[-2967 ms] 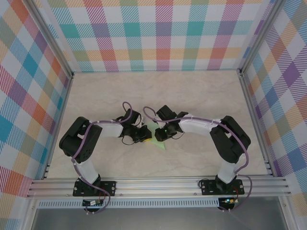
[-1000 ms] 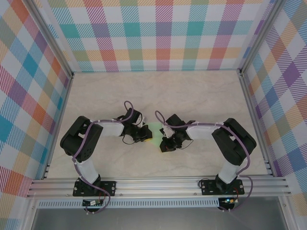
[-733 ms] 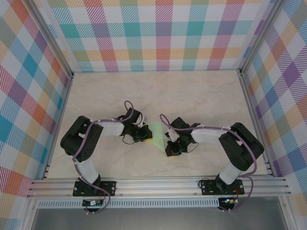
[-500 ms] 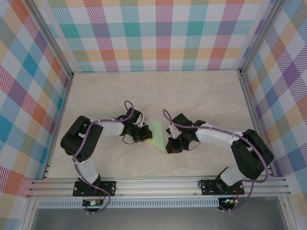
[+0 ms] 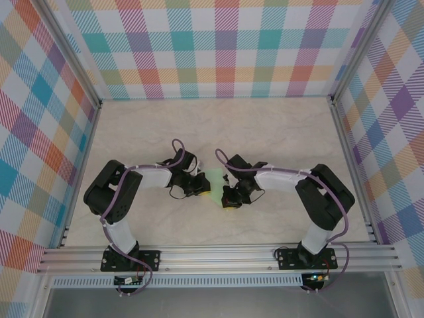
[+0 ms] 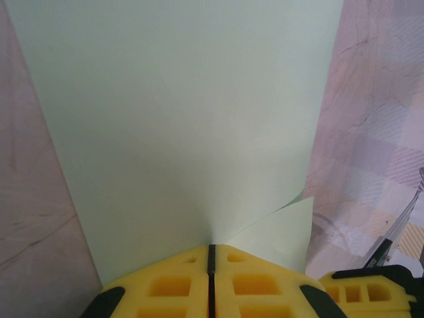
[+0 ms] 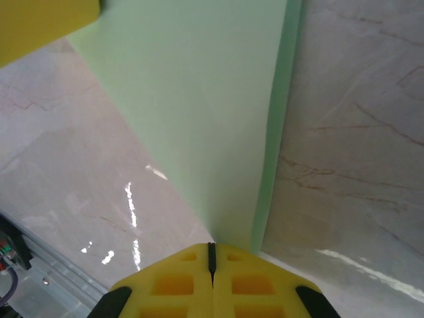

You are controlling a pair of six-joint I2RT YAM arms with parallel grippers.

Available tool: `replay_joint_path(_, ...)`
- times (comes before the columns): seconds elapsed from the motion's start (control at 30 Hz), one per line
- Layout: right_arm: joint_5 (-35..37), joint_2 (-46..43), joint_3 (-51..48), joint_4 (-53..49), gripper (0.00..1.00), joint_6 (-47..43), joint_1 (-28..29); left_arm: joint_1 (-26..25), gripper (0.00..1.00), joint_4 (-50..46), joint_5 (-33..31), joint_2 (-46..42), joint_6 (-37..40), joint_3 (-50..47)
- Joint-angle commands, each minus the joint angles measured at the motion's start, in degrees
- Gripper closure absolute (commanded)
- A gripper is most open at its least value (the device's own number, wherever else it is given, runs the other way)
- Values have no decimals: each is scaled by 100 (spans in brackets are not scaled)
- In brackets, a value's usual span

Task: Fold a paper plane with a square sheet of paper (fold left side to right side)
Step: Third fold the triangle at the center of the table.

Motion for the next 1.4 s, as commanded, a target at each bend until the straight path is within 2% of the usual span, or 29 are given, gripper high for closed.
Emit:
replay_joint_path(0.0,281,141,55,-98,100,103,20,-46,91,-434,-570,220,87,-43)
replay_joint_path(0.3,550,465,-311,-180,100,94,46,-48,83,-492,-544,-488,54,-21)
replay_joint_path(0.43,694,487,-322,-269,100,15,55,-104,91,-1009,-626,-934,273,95)
replay_joint_path(0.53,731,487,-313,-288,100,-35,66,-184,93,-1370,-651,-1273,393,98)
replay_joint_path(0.67,755,484,-303,-295,100,-68,77,-429,94,-1271,-501,-1506,295,-1)
replay_joint_path(0.93,852,467,-313,-385,100,-116,72,-1052,95,-769,-524,-1137,58,87)
replay_joint_path(1.13,847,475,-304,-417,100,-133,84,-1227,95,-599,-500,-548,48,308)
replay_joint_path(1.37,849,493,-296,-436,100,-143,92,-1252,95,-457,-500,-332,25,369)
